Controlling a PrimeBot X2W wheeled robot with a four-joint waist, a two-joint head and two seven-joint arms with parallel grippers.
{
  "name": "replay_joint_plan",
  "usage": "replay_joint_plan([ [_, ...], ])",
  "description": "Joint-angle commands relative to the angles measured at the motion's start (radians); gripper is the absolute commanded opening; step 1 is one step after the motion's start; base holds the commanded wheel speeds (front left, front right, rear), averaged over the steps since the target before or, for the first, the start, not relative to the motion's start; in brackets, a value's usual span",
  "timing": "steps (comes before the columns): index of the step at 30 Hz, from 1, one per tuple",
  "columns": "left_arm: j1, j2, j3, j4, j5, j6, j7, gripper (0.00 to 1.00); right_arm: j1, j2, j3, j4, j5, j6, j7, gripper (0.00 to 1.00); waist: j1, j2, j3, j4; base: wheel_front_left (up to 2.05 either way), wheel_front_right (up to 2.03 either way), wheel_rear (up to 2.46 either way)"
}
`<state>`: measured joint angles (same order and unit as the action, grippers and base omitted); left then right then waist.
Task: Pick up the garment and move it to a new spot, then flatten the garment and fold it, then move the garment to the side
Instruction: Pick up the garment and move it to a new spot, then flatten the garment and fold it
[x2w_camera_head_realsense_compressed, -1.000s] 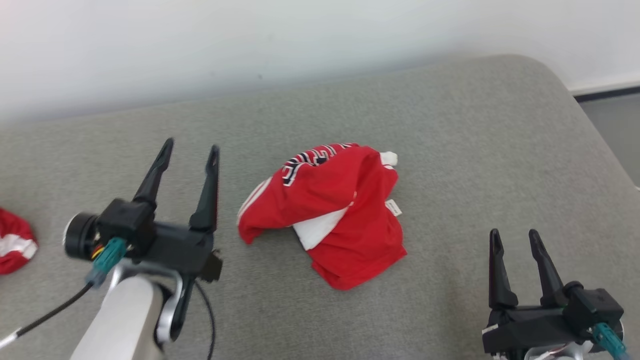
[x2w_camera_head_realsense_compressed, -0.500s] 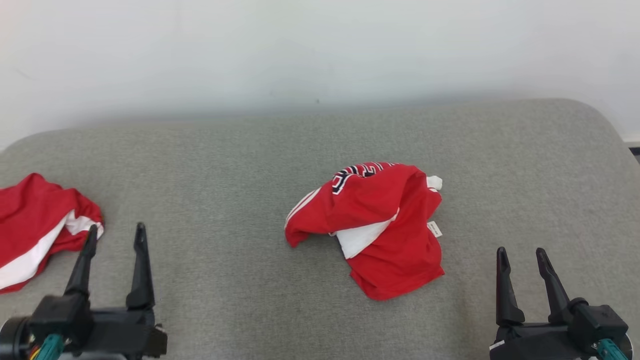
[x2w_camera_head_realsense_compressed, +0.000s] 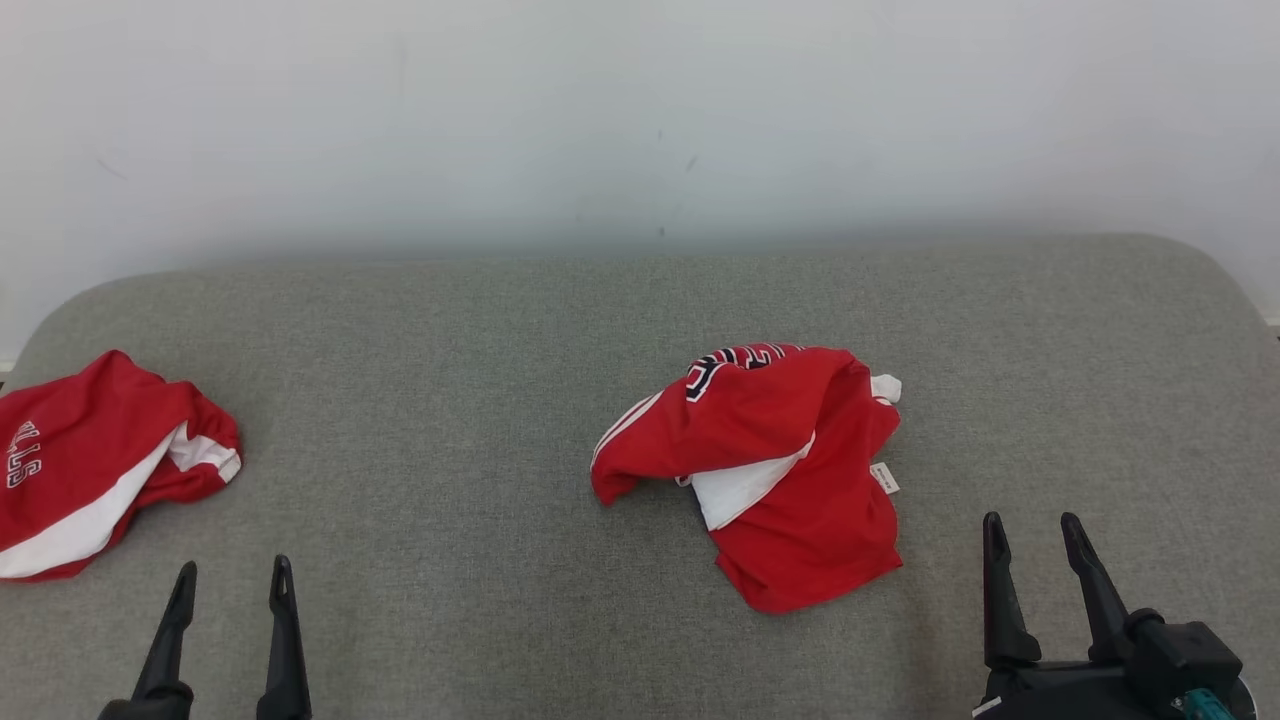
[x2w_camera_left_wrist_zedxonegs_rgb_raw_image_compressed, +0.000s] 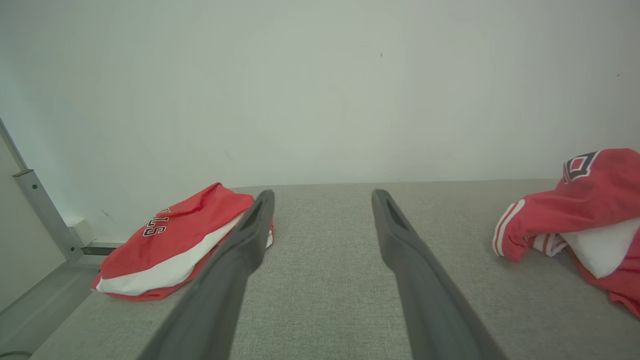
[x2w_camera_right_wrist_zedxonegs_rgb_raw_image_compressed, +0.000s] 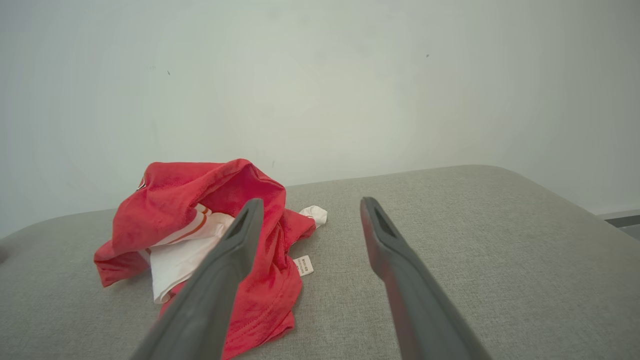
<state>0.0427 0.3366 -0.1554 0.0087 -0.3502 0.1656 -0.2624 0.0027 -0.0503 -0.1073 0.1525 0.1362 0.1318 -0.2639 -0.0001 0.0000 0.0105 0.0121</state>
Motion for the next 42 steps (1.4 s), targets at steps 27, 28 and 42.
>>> replay_joint_plan([
  [27, 0.040, -0.007, -0.020, 0.039, 0.034, -0.007, -0.002, 1.00, 0.030, 0.000, 0.022, 0.020, -0.011, -0.002, 0.031, 1.00, 0.0001, 0.0000, -0.030, 0.006, 0.00, 0.00, 0.00],
  [28, 0.041, -0.008, -0.019, 0.040, 0.037, -0.008, -0.003, 1.00, 0.031, 0.000, 0.021, 0.021, -0.012, -0.002, 0.032, 1.00, 0.0001, 0.0000, -0.030, 0.006, 0.00, 0.00, 0.00],
  [42, 0.042, -0.030, 0.004, 0.040, 0.070, -0.022, -0.003, 1.00, 0.035, 0.000, 0.022, 0.022, -0.017, -0.002, 0.038, 1.00, 0.0001, 0.0000, -0.027, 0.013, 0.00, 0.00, 0.00],
])
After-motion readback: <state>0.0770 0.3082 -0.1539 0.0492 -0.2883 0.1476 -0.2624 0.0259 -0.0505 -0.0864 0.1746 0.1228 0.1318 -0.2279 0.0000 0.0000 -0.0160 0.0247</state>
